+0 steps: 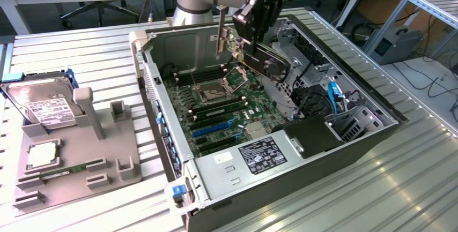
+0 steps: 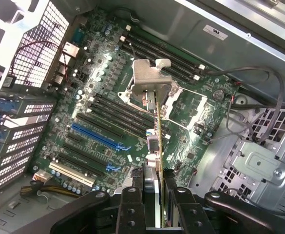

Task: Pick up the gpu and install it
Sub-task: 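Insert the gpu into the slot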

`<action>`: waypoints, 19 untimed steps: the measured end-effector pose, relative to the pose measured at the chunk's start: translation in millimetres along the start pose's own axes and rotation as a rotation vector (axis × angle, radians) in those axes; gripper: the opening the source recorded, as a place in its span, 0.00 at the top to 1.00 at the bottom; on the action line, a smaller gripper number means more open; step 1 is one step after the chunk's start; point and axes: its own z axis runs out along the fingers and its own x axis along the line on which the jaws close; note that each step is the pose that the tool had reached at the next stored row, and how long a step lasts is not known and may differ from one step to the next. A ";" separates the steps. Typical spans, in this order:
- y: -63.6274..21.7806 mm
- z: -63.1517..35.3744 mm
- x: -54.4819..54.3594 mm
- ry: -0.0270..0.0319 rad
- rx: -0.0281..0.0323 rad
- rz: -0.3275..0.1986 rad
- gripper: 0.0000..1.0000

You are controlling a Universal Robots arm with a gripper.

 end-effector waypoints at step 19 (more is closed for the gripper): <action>0.0 0.4 0.0 -0.0005 -0.0009 -0.032 0.73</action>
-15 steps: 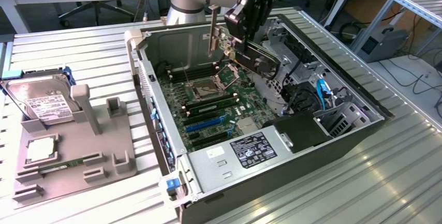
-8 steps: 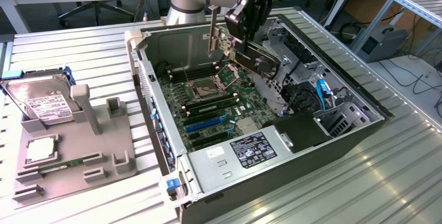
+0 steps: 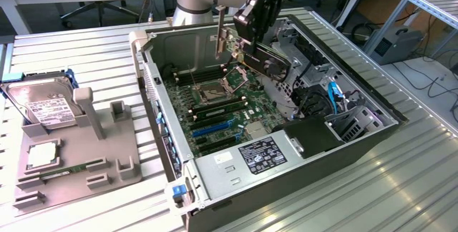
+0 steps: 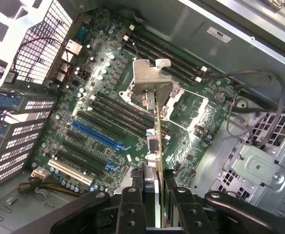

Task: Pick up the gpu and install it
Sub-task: 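Insert the gpu into the slot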

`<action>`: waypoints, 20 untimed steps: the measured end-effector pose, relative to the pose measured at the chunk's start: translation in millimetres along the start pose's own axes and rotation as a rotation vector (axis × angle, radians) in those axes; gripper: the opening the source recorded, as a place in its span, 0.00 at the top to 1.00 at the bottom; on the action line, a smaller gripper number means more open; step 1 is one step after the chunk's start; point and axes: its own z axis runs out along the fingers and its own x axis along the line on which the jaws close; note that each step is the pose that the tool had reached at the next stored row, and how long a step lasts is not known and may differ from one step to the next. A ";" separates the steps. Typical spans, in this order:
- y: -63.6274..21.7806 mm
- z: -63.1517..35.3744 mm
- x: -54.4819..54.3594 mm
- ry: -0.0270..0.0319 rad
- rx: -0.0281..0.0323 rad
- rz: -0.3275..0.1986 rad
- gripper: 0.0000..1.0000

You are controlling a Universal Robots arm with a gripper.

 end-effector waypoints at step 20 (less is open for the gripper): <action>0.0 0.5 0.0 -0.0008 -0.0012 -0.039 0.73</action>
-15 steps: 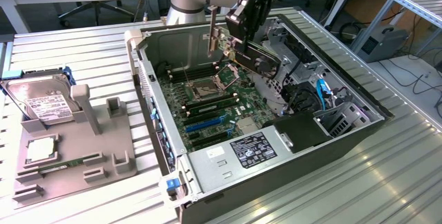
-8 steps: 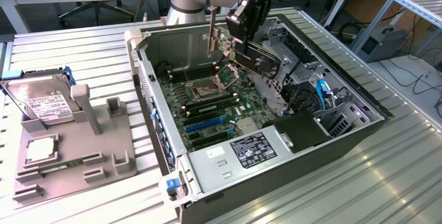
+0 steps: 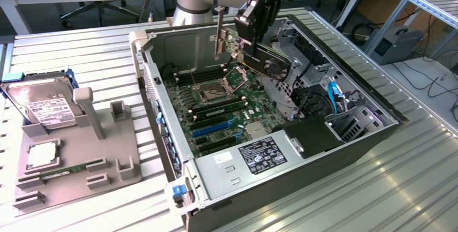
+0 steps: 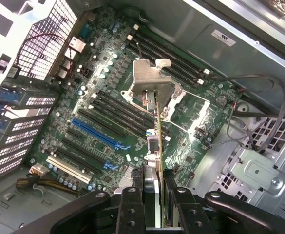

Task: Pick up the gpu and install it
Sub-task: 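Insert the gpu into the slot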

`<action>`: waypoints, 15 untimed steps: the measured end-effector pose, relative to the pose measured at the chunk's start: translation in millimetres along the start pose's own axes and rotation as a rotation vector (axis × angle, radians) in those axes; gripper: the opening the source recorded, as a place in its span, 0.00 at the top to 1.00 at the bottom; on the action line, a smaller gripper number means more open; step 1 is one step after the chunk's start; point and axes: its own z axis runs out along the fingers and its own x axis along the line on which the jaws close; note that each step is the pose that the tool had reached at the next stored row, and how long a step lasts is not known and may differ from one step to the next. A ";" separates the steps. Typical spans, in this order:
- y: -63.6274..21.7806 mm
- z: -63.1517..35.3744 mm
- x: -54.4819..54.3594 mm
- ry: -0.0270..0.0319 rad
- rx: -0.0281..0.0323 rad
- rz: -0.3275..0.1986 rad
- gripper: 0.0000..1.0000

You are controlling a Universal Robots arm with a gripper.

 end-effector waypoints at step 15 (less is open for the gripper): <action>0.0 0.3 0.0 -0.0005 -0.0007 -0.025 0.73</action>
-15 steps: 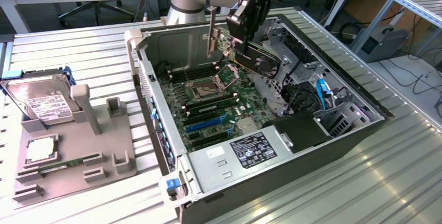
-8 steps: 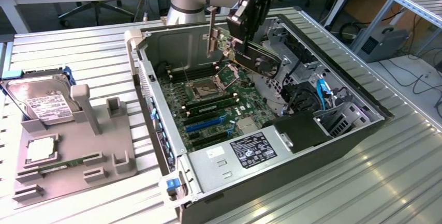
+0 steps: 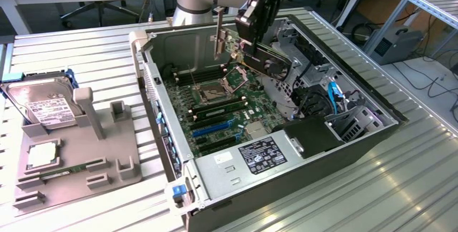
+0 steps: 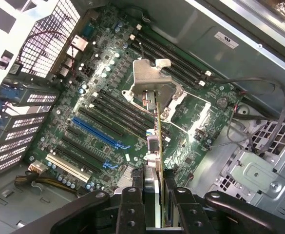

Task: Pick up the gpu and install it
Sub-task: 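Insert the gpu into the slot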

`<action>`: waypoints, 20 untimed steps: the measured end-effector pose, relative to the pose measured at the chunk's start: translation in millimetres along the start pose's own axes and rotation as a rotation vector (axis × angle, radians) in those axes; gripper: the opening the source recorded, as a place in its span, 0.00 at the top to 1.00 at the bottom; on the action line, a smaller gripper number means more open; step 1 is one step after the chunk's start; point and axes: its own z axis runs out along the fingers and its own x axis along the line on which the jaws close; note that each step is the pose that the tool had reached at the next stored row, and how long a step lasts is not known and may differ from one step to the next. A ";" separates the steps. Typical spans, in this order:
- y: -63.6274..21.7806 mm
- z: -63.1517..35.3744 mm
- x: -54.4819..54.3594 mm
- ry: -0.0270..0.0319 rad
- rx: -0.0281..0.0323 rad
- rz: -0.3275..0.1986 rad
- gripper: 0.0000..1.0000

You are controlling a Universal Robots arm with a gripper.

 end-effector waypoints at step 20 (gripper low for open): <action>0.0 0.5 0.0 -0.0006 -0.0010 -0.034 0.73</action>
